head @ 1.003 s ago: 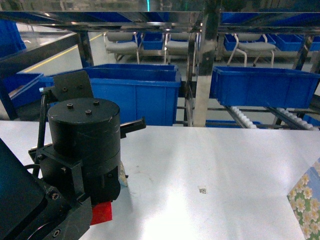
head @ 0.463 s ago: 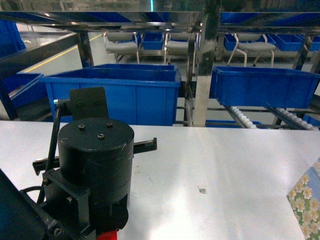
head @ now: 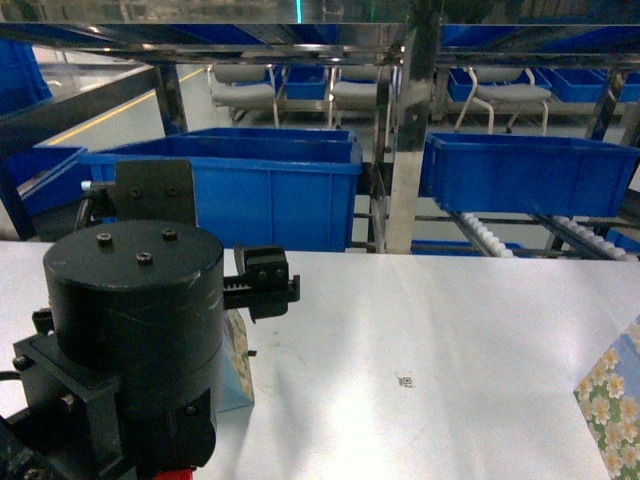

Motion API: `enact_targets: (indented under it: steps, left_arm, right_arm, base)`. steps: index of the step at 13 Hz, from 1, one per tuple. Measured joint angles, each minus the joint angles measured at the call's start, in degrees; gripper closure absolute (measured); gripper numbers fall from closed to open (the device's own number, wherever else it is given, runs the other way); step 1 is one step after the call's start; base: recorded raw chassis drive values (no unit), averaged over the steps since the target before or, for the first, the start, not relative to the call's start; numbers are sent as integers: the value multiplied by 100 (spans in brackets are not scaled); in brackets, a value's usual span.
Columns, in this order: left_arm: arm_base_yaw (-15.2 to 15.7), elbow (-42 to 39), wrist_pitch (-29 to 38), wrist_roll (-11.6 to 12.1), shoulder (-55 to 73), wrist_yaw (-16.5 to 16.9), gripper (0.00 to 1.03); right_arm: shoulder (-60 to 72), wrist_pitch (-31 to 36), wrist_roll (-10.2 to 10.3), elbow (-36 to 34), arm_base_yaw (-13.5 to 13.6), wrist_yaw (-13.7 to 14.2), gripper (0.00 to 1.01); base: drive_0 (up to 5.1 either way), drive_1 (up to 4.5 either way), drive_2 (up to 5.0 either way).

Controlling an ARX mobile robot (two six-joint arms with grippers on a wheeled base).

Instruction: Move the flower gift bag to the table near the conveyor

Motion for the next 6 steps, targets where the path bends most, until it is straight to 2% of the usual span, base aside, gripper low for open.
enact_targets:
  steps: [3, 6]
  left_arm:
    - [334, -273, 9, 116, -872, 636, 5]
    - [487, -367, 7, 101, -1040, 820, 5]
  right_arm:
    - [0, 0, 0, 0, 0, 0, 3]
    - [0, 0, 0, 0, 0, 0, 3]
  base:
    - [0, 0, 0]
    - [0, 0, 0]
